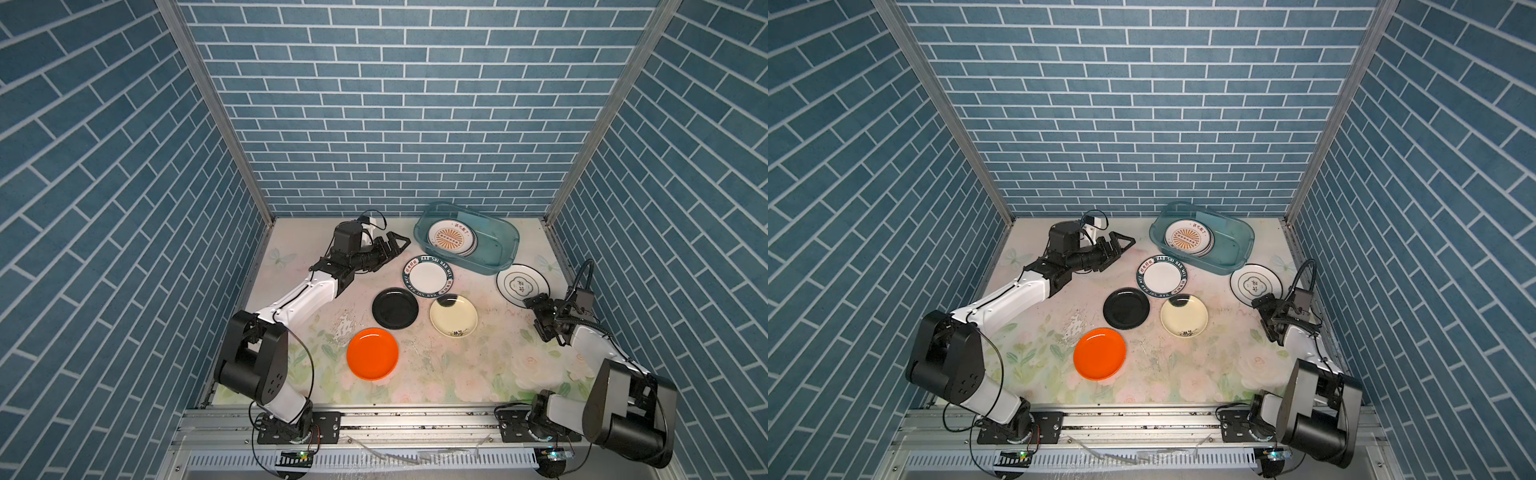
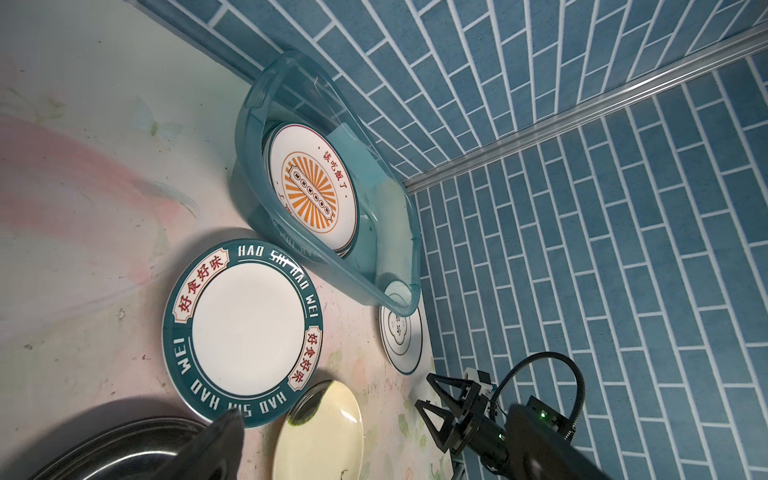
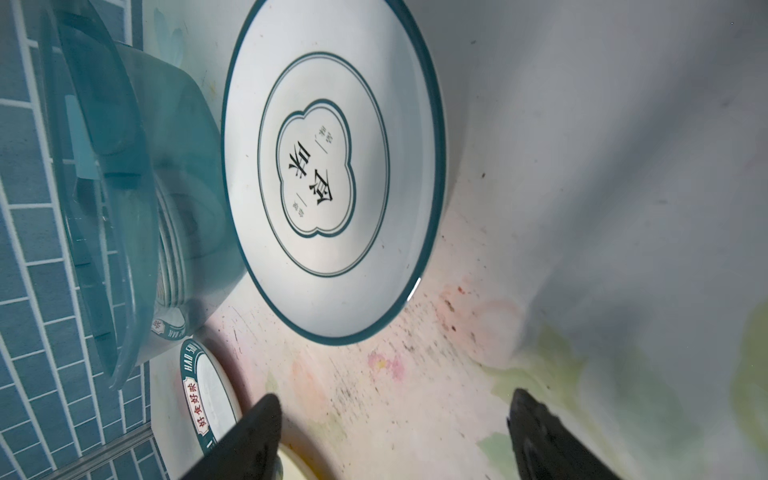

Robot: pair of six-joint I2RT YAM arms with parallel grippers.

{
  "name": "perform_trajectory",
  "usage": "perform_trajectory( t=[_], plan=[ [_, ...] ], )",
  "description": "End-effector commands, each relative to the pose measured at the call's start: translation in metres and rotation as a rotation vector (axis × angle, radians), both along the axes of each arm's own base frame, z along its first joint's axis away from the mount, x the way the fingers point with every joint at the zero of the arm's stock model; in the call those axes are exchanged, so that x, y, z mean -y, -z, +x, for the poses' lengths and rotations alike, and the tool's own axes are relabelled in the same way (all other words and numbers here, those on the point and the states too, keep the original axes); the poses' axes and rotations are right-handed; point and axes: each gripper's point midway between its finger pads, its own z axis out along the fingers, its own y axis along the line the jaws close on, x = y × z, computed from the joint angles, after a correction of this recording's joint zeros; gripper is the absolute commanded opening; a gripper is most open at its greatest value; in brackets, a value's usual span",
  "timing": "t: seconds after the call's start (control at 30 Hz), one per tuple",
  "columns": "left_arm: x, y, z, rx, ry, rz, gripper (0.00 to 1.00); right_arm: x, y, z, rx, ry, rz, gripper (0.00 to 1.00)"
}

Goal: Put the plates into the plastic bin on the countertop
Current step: 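Move the right gripper to the rim of the white flower-emblem plate, then push the right gripper against the flower-emblem plate rim, sliding it toward the bin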

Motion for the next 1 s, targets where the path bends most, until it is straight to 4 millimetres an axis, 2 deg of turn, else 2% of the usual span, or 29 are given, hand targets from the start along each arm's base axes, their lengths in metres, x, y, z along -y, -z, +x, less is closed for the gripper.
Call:
perform_trajectory(
  t=[0.0, 0.17, 0.53, 0.73, 0.8, 0.97],
  plan=[
    [-0.002, -0.012, -0.003, 0.034, 0.004, 0.018, 0.99, 0.005, -0.004, 0.013, 0.066, 0.038, 0.017, 0.79],
    [-0.003, -0.006, -0.004, 0.022, 0.002, 0.027, 1.00, 0.012, 0.003, 0.019, 0.107, 0.074, 0.019, 0.66],
    [-0.001, -0.016, -0.002, 0.037, 0.008, 0.030, 1.00, 0.012, 0.038, 0.030, 0.082, 0.131, 0.136, 0.61],
    [0.000, -0.020, -0.002, 0.041, 0.016, 0.031, 1.00, 0.011, 0.051, 0.040, 0.091, 0.147, 0.187, 0.55],
    [-0.001, -0.020, -0.002, 0.040, 0.013, 0.036, 1.00, 0.011, 0.054, 0.042, 0.097, 0.152, 0.200, 0.50],
    [-0.001, -0.017, -0.002, 0.034, 0.012, 0.041, 1.00, 0.012, 0.057, 0.043, 0.099, 0.157, 0.206, 0.31]
  ],
)
